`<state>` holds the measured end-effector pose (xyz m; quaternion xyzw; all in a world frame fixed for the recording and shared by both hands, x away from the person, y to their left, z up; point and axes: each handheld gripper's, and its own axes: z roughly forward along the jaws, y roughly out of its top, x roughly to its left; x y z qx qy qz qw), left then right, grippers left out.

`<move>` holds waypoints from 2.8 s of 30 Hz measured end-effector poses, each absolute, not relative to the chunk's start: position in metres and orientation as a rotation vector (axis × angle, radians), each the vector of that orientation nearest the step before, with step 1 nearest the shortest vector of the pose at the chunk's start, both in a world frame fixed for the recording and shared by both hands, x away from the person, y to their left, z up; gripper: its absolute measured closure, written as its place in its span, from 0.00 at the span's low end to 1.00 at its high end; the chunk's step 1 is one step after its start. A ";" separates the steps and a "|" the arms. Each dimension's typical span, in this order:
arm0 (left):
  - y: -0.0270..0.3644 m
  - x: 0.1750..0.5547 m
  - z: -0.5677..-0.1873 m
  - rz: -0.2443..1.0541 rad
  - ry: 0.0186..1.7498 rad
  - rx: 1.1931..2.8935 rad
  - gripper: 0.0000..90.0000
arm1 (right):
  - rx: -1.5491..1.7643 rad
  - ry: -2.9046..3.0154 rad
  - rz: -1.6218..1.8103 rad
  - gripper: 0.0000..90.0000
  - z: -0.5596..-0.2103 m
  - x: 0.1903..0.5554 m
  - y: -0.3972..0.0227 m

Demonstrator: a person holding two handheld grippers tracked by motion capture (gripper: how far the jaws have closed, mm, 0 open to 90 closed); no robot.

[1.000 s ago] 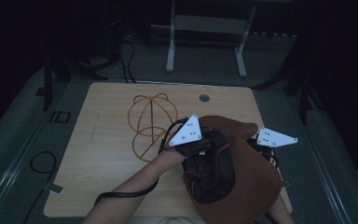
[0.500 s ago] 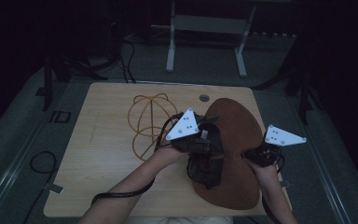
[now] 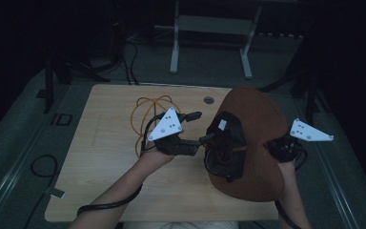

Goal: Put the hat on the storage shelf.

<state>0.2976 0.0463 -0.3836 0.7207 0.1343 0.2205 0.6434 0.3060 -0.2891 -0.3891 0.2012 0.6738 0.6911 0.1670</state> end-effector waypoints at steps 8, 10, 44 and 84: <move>0.076 0.285 -0.387 0.523 0.354 1.656 0.30 | 0.608 1.857 1.963 0.98 -0.376 0.323 -0.293; 0.086 0.282 -0.389 0.532 0.366 1.650 0.29 | 0.617 1.848 1.959 0.98 -0.373 0.328 -0.293; 0.204 0.233 -0.514 0.675 0.733 1.677 0.09 | 0.706 1.867 1.910 0.98 -0.344 0.412 -0.237; 0.256 0.223 -0.559 0.737 0.949 1.597 0.09 | 0.524 2.210 1.922 0.94 -0.334 0.435 -0.069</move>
